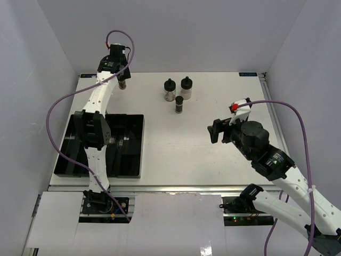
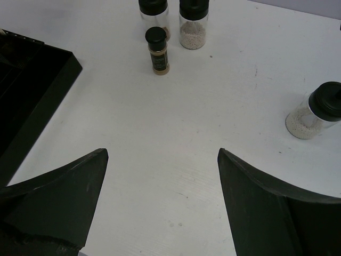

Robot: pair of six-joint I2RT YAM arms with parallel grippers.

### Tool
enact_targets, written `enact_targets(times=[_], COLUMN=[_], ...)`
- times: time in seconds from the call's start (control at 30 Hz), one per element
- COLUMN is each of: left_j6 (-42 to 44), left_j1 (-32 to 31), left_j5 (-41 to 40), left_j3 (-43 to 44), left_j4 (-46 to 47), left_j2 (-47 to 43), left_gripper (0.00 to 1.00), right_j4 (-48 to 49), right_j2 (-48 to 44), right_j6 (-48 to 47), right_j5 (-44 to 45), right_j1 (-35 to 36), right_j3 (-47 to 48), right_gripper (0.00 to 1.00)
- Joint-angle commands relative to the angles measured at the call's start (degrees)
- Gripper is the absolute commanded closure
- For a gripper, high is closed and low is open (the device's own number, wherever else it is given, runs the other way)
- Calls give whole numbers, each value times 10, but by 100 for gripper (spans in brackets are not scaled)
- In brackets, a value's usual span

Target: Organize the condiment bottles

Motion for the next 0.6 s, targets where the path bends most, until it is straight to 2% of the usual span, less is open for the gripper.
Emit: enact_targets(times=[0.0,0.1,0.33,0.57], left_j6=[-57,-85,-114,-121], left_j1=[61,110,209,253], left_j5=[-62,-43,-26,-4], left_j3=[17,-44,-241,-399], left_j4=[-71,-84,-46,10], left_j2=[-104,-150,-289,-394], left_gripper=[100,100,100,100], right_j4=[24,23,19,12], right_j2=[-7,-5,-17,-28], right_j6=[-5,-4,1,8], right_j5=[5,-2,-25,-47], right_j1=[1,1,1,1], right_j3=[-2,-3,-10,-13], right_gripper=[10,10,10,10])
